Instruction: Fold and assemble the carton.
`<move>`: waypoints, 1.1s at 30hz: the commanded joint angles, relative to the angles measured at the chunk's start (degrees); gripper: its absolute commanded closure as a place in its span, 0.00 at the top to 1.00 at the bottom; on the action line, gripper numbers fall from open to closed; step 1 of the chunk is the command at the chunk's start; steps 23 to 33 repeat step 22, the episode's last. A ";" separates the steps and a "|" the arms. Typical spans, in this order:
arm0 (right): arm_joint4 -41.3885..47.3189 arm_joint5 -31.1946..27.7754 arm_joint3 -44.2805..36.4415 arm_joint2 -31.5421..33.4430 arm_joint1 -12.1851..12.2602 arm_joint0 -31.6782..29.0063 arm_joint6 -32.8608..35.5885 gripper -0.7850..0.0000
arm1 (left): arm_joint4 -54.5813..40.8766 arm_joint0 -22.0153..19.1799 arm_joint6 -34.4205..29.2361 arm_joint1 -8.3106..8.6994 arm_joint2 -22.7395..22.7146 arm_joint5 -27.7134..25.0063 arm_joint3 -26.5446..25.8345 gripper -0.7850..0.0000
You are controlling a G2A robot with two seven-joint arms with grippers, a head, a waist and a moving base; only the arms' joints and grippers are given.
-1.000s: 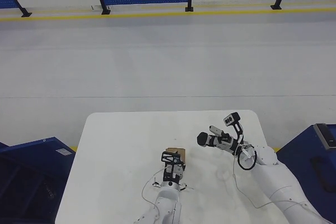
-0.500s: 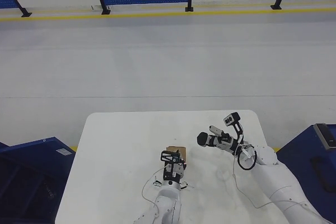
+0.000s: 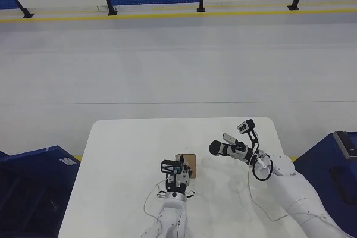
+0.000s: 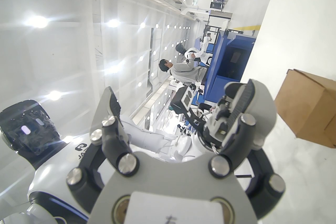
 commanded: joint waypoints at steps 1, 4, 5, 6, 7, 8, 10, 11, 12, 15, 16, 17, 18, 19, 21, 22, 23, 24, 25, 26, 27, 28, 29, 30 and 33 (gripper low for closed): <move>0.00 0.00 0.00 0.00 0.00 0.00 0.00 1.00 | 1.21 2.70 2.12 0.66 -1.98 -0.30 -3.06 0.00; 0.00 0.00 0.00 0.00 0.00 0.00 0.00 1.00 | 1.97 5.33 2.24 1.35 -4.40 -0.97 -6.40 1.00; 0.00 0.00 0.00 0.00 0.00 0.00 0.00 1.00 | 1.97 5.33 2.24 1.35 -4.40 -0.97 -6.40 1.00; 0.00 0.00 0.00 0.00 0.00 0.00 0.00 1.00 | 2.05 5.17 2.33 1.31 -4.28 -0.82 -6.19 0.02; 0.00 0.00 0.00 0.00 0.00 0.00 0.00 1.00 | 2.03 5.38 2.27 1.36 -4.46 -0.97 -6.47 0.07; 0.00 0.00 0.00 0.00 0.00 0.00 0.00 1.00 | 2.00 5.41 2.24 1.37 -4.48 -1.02 -6.51 0.15; 0.00 0.00 0.00 0.00 0.00 0.00 0.00 1.00 | 1.97 5.34 2.23 1.35 -4.41 -0.99 -6.43 0.34; 0.00 0.00 0.00 0.00 0.00 0.00 0.00 1.00 | 1.97 5.33 2.23 1.35 -4.40 -0.98 -6.41 0.41; 0.00 0.00 0.00 0.00 0.00 0.00 0.00 1.00 | 1.97 5.33 2.23 1.35 -4.40 -0.98 -6.40 0.50; 0.00 0.00 0.00 0.00 0.00 0.00 0.00 1.00 | 1.96 5.32 2.24 1.35 -4.40 -0.97 -6.40 0.71; 0.00 0.00 0.00 0.00 0.00 0.00 0.00 1.00 | 1.96 5.32 2.24 1.35 -4.40 -0.97 -6.40 0.76; 0.00 0.00 0.00 0.00 0.00 0.00 0.00 1.00 | 1.96 5.32 2.24 1.35 -4.40 -0.97 -6.40 0.80; 0.00 0.00 0.00 0.00 0.00 0.00 0.00 1.00 | 1.96 5.32 2.24 1.35 -4.40 -0.97 -6.40 0.86; 0.00 0.00 0.00 0.00 0.00 0.00 0.00 1.00 | 1.97 5.32 2.24 1.35 -4.40 -0.97 -6.40 0.90; 0.00 0.00 0.00 0.00 0.00 0.00 0.00 1.00 | 1.97 5.32 2.24 1.35 -4.40 -0.97 -6.40 0.96; 0.00 0.00 0.00 0.00 0.00 0.00 0.00 1.00 | 1.97 5.32 2.24 1.35 -4.40 -0.97 -6.40 0.98; 0.00 0.00 0.00 0.00 0.00 0.00 0.00 1.00 | 1.97 5.32 2.24 1.35 -4.40 -0.97 -6.40 0.98; 0.00 0.00 0.00 0.00 0.00 0.00 0.00 1.00 | 1.97 5.32 2.24 1.35 -4.40 -0.97 -6.40 0.98; 0.00 0.00 0.00 0.00 0.00 0.00 0.00 1.00 | 1.97 5.32 2.24 1.35 -4.40 -0.97 -6.40 0.98; 0.00 0.00 0.00 0.00 0.00 0.00 0.00 1.00 | 1.97 5.32 2.24 1.35 -4.40 -0.97 -6.40 0.98; 0.00 0.00 0.00 0.00 0.00 0.00 0.00 1.00 | 1.97 5.32 2.24 1.35 -4.40 -0.97 -6.40 0.98; 0.00 0.00 0.00 0.00 0.00 0.00 0.00 1.00 | 1.97 5.32 2.24 1.35 -4.40 -0.97 -6.40 0.98; 0.00 0.00 0.00 0.00 0.00 0.00 0.00 1.00 | 1.97 5.32 2.24 1.35 -4.40 -0.97 -6.40 0.98; 0.00 0.00 0.00 0.00 0.00 0.00 0.00 1.00 | 1.97 5.32 2.24 1.35 -4.40 -0.97 -6.40 0.98; 0.00 0.00 0.00 0.00 0.00 0.00 0.00 1.00 | 1.97 5.32 2.24 1.35 -4.40 -0.97 -6.40 0.98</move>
